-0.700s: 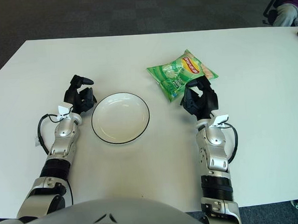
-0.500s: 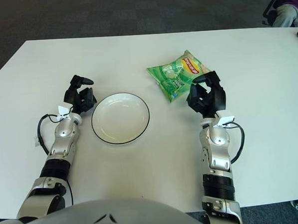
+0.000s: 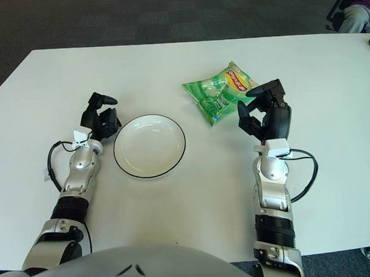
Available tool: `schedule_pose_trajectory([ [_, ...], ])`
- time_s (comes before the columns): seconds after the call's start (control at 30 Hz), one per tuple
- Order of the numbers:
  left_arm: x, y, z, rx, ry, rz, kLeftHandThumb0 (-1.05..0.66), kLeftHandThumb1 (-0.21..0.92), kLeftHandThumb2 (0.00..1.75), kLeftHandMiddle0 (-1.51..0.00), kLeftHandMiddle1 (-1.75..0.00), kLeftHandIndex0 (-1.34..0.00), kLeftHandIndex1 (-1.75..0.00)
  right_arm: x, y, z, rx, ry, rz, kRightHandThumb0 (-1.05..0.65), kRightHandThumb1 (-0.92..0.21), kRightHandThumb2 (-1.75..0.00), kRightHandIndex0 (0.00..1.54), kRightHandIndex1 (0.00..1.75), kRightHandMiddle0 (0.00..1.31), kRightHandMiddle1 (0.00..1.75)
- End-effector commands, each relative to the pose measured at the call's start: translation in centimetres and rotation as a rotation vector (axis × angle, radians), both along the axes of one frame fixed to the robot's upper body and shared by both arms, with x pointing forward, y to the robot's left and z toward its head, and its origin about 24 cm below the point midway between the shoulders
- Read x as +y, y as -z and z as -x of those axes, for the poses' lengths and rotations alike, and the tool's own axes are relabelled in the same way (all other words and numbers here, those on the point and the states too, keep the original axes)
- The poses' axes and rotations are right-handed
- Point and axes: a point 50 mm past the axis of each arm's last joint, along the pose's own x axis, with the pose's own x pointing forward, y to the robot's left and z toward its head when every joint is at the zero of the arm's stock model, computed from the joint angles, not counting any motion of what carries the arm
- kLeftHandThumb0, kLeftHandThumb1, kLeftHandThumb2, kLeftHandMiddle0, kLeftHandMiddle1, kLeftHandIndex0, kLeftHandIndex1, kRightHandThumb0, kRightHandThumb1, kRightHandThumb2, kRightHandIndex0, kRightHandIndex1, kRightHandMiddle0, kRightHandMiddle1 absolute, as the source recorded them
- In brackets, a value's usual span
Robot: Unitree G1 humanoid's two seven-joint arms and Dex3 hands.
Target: Put the snack into the plate.
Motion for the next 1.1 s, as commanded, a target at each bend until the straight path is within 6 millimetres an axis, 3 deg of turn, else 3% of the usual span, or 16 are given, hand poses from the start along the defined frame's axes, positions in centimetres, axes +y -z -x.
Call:
schedule_pose_trajectory([
  [0.0, 0.0, 0.3, 0.2, 0.013, -0.011, -0.004, -0.38, 0.71, 0.80, -0.93, -1.75, -0.33, -1.75, -0.3, -1.7, -0.9, -0.061, -0.052, 0.187, -0.23, -0.92, -0.25, 0.66, 1.47, 0.46, 1.38],
  [0.17, -0.1, 0.3, 0.2, 0.013, -0.014, -0.006, -0.38, 0.71, 0.80, -0.93, -1.75, -0.33, -1.75, -0.9, -2.7, -1.8, -0.014, -0.106, 0.424, -0.04, -0.92, -0.25, 0.49, 1.39, 0.44, 1.38],
  [0.2, -0.1, 0.4, 0.2, 0.013, -0.014, -0.006, -0.38, 0.71, 0.80, -0.94, -1.75, -0.33, -1.75, -1.0, -3.2, -2.2, 0.011, -0.097, 0.499, 0.10, -0.92, -0.26, 0.48, 1.42, 0.39, 1.14],
  [0.23, -0.1, 0.4, 0.2, 0.013, -0.015, -0.006, -0.38, 0.71, 0.80, -0.94, -1.75, -0.33, -1.75, -1.0, -3.5, -2.5, 0.028, -0.087, 0.554, -0.02, -0.92, -0.24, 0.45, 1.25, 0.37, 1.01],
  [0.3, -0.1, 0.4, 0.2, 0.013, -0.016, -0.007, -0.38, 0.71, 0.80, -0.94, -1.75, -0.33, -1.75, -0.9, -4.3, -3.2, 0.063, -0.072, 0.674, -0.32, -0.92, -0.18, 0.47, 0.58, 0.35, 0.60],
  [0.33, -0.1, 0.4, 0.2, 0.014, -0.017, -0.007, -0.38, 0.71, 0.80, -0.94, -1.75, -0.33, -1.75, -0.8, -4.7, -3.7, 0.080, -0.072, 0.735, -0.40, -0.92, -0.16, 0.47, 0.39, 0.35, 0.49],
  [0.43, -0.1, 0.3, 0.2, 0.015, -0.019, -0.008, -0.38, 0.71, 0.80, -0.94, -1.75, -0.33, -1.75, -0.7, -5.2, -4.5, 0.104, -0.087, 0.831, -0.53, -0.92, -0.14, 0.37, 0.13, 0.30, 0.32],
  [0.8, 0.0, 0.3, 0.3, 0.017, -0.024, -0.012, -0.38, 0.71, 0.80, -0.94, -1.75, -0.33, -1.75, -0.6, -6.3, -8.1, 0.224, -0.152, 1.076, -0.63, -0.92, -0.05, 0.16, 0.00, 0.19, 0.13],
  [1.07, 0.1, 0.3, 0.4, 0.017, -0.026, -0.012, -0.38, 0.71, 0.80, -0.94, -1.75, -0.33, -1.75, 0.3, -8.0, -9.6, 0.368, -0.279, 1.178, -0.84, -0.92, -0.13, 0.01, 0.00, 0.09, 0.06],
])
